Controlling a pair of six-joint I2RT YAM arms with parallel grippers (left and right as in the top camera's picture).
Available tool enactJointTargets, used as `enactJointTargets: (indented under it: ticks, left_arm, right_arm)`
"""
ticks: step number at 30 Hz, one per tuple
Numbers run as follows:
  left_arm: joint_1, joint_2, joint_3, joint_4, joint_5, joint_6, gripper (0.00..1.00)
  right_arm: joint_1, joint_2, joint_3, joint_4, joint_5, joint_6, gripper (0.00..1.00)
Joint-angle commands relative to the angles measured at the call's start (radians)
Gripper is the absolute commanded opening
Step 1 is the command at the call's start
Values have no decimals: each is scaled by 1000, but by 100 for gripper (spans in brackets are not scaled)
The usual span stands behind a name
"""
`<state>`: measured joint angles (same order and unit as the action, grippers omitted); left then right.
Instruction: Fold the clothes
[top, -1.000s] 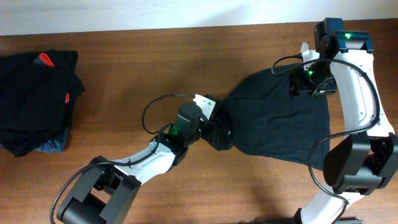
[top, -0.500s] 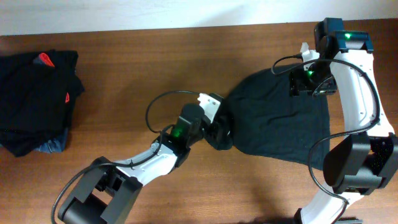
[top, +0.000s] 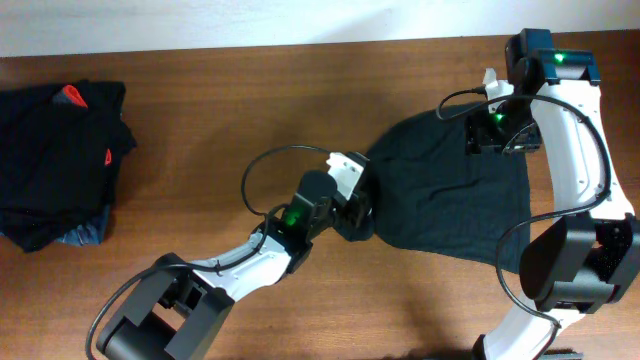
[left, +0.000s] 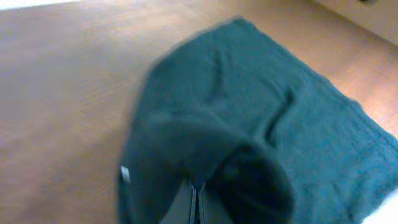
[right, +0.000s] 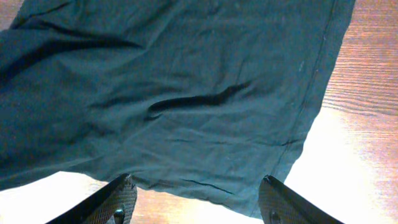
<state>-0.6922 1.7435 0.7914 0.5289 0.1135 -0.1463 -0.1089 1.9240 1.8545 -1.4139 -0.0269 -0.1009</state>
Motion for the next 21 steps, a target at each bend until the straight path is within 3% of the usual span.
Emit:
enactJointTargets:
  ticks: [1, 5, 8, 12, 21]
  left_arm:
    - [72, 5, 32, 1, -80, 19, 0]
    - [174, -27, 69, -92, -90, 67, 0]
    - [299, -66, 145, -241, -140, 196, 0]
    - [398, -70, 263, -442, -140, 231, 0]
    - [426, -70, 298, -624, -137, 231, 0]
  right_arm:
    - [-5, 3, -5, -2, -7, 8, 68]
    - [-5, 3, -5, -2, -6, 8, 68]
    - [-5, 3, -5, -2, -7, 8, 68]
    - [-5, 3, -5, -8, -8, 8, 69]
    - [5, 3, -128, -53, -177, -26, 70]
